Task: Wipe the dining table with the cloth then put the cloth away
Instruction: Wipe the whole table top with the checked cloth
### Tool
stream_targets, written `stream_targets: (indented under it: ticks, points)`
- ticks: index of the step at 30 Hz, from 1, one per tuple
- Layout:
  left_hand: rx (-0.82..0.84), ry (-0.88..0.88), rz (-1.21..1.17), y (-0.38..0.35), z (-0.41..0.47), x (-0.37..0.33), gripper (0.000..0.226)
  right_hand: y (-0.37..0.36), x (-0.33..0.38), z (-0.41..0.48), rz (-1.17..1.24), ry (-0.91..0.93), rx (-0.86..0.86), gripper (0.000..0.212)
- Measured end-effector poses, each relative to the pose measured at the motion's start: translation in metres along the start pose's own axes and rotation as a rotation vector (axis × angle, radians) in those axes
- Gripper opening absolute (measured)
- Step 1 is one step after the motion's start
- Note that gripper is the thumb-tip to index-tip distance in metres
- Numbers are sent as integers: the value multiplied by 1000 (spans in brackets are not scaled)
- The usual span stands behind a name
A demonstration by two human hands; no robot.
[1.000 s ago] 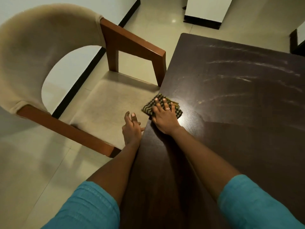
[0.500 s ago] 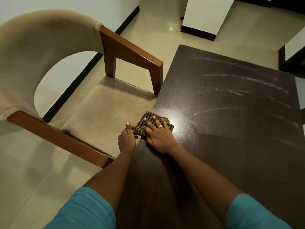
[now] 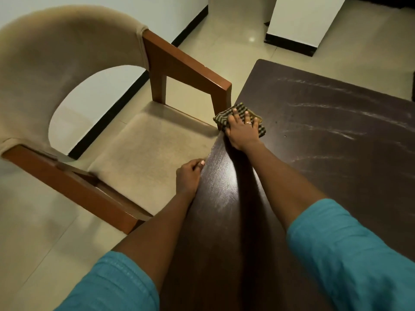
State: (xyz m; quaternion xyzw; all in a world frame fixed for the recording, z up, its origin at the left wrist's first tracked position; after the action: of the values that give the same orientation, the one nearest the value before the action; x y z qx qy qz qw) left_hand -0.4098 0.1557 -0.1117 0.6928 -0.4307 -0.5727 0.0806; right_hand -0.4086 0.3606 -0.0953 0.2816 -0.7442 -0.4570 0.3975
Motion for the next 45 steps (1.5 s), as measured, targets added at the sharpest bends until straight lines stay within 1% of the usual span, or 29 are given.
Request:
stream_targets:
  ticks: [4,8,11,14,18,22,28,32,35,37,40,45]
  points:
    - [-44,27,-14,2,7,-10,25,-8,8,-32,-43,94,-28,45]
    - [-82,-2,60,3,8,-29,25,-23,17,-85,-37,178,5,46]
    - [-74,-19,104,2,11,-30,25,-27,18,-115,-22,186,37,50]
    - [-57,-41,132,0,13,-28,26,-24,14,-122,-25,195,73,52]
    - [-94,-43,132,-2,20,-33,29,-19,8,-99,-82,208,78,49]
    - [-140,-77,138,-8,37,-57,33,-4,-2,-52,-122,184,50,49]
    - [-105,-168,181,-29,69,-90,30,30,-38,22,-131,66,25,49]
    - [-150,-190,197,-34,88,-98,33,51,-66,61,-58,-64,-3,49]
    - [-154,-204,316,-41,99,-103,30,58,-77,82,4,-152,-23,49]
    - [-153,-221,385,-44,104,-109,29,55,-75,86,41,-175,-31,50]
    - [-158,-236,404,-47,113,-122,30,50,-67,74,21,-116,-71,52]
    - [-147,-260,405,-56,126,-139,31,32,-56,32,-50,80,-22,53]
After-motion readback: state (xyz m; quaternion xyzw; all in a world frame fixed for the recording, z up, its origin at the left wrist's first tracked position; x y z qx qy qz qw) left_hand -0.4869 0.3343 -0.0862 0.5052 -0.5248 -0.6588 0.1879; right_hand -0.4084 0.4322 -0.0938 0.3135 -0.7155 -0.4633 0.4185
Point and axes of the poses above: each hand's wrist, its own z-axis towards the middle knuckle, its own y-axis out of the back of the hand, x = y × z, the point moved 8 cm from there along z, towards the middle knuckle, and after that the axes turned 9 degrees about z, right-handed, at the moved point
